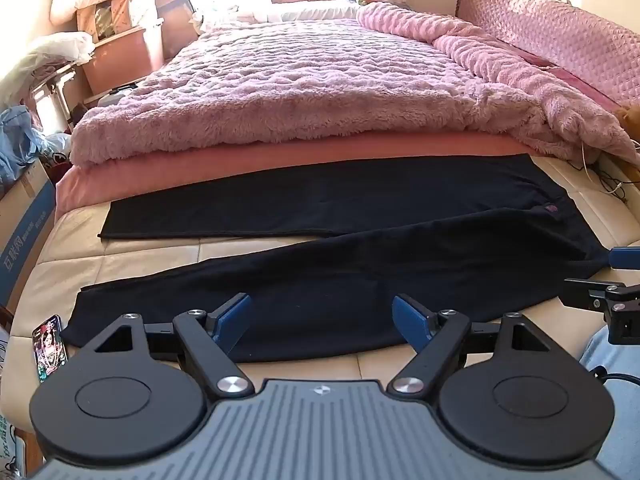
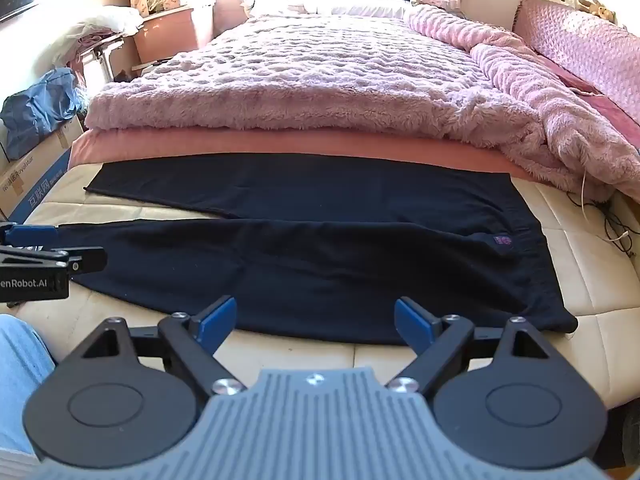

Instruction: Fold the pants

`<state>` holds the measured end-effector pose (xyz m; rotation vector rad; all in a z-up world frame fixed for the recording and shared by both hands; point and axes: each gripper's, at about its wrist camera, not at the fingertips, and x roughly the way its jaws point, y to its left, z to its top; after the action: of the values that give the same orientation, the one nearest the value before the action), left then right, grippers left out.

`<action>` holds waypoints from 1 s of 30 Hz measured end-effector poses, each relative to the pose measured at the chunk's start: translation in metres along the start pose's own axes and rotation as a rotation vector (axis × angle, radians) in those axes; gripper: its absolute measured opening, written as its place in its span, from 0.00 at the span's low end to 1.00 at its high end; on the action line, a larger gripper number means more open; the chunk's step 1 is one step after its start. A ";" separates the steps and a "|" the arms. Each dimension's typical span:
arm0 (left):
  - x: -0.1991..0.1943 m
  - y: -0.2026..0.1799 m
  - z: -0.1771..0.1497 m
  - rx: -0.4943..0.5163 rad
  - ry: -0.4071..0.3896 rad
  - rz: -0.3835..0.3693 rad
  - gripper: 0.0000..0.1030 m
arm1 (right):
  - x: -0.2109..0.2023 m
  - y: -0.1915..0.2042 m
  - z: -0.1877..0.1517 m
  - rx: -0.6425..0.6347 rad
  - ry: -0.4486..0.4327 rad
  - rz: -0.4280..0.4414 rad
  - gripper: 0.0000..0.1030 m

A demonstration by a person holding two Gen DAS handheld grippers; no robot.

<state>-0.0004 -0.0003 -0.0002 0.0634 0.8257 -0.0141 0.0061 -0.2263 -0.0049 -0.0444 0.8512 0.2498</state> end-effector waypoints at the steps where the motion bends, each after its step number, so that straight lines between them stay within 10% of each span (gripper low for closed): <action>1: 0.000 0.000 0.000 -0.002 0.001 -0.001 0.91 | 0.000 0.000 0.000 0.005 0.003 0.006 0.80; 30: 0.003 0.000 0.000 -0.012 0.016 -0.007 0.91 | 0.003 -0.003 0.000 0.013 0.009 0.016 0.80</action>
<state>0.0020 -0.0005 -0.0027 0.0492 0.8419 -0.0158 0.0084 -0.2285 -0.0071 -0.0260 0.8620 0.2593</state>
